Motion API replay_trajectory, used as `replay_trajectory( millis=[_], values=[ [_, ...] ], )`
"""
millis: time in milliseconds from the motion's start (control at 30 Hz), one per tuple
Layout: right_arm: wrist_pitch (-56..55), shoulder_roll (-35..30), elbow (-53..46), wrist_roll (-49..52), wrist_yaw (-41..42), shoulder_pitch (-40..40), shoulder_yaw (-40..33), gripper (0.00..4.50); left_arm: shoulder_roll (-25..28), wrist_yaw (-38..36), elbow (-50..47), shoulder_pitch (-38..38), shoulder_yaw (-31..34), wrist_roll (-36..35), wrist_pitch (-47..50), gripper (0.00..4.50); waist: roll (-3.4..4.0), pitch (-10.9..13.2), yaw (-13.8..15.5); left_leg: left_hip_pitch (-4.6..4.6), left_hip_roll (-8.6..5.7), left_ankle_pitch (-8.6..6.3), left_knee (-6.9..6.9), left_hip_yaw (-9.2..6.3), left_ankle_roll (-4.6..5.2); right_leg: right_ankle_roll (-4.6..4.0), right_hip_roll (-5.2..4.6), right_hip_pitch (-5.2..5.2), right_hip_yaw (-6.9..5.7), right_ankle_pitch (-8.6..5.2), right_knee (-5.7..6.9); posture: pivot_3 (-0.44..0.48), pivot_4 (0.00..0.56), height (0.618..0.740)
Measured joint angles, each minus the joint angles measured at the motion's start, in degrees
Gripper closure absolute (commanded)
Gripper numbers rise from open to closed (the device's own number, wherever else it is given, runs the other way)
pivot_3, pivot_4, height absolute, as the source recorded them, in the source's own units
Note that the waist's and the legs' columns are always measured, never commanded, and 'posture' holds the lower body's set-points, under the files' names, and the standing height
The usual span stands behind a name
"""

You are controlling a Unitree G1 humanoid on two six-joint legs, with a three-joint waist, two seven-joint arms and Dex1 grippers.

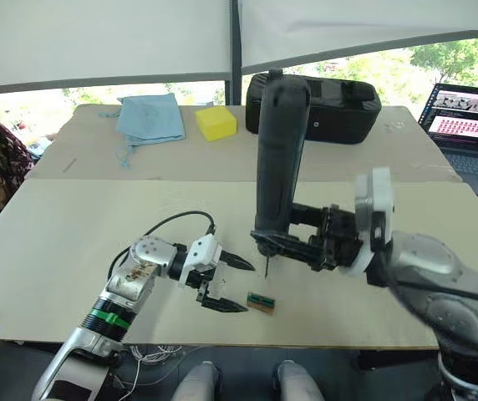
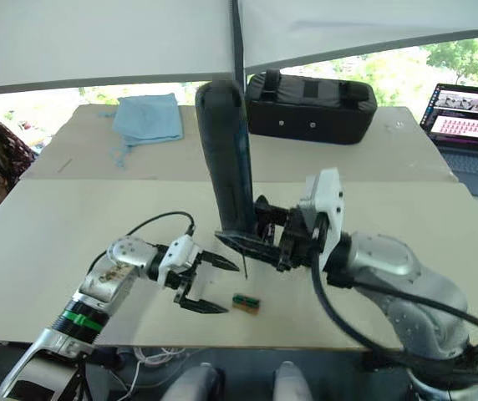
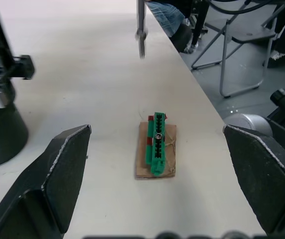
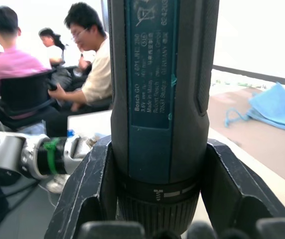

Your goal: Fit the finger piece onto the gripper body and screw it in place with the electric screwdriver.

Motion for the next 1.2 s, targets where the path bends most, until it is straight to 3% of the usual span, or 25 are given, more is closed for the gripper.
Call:
replay_trajectory(
  millis=[233,467,767,1200],
  values=[
    [6.5,-0.1,8.6,8.3,-3.3,-13.7,0.1,2.58,2.3,0.0,0.8,-2.2,2.4,-0.9,2.1,0.00,0.00,0.0,0.1,-0.08,-0.05,0.02,0.00,0.04,0.02,0.00,-0.06,-0.09,0.02,0.03,0.02,0.000,0.150,0.740],
    [7.2,2.4,18.6,3.9,-2.0,-23.6,2.8,2.58,0.2,1.2,10.3,-9.1,3.3,0.9,-2.6,0.00,-0.01,0.0,0.1,-0.35,-0.10,0.06,0.01,0.08,0.04,-0.02,-0.05,-0.40,0.02,0.10,0.05,0.000,0.150,0.740],
    [4.8,4.2,23.4,-7.8,1.5,-24.0,4.8,2.58,-5.3,3.6,22.8,-15.0,3.2,4.8,-11.1,0.00,-0.01,0.0,0.0,-0.54,-0.15,0.08,0.06,0.10,0.04,0.00,-0.06,-0.55,0.02,0.12,0.09,0.000,0.150,0.740],
    [3.2,4.9,23.6,-15.5,4.2,-19.7,4.9,2.58,-10.4,5.3,34.9,-18.4,3.1,9.5,-19.5,0.00,-0.01,0.0,-0.1,-0.54,-0.18,0.08,0.06,0.11,0.04,0.00,-0.05,-0.57,0.02,0.13,0.12,0.000,0.150,0.740]
  ],
)
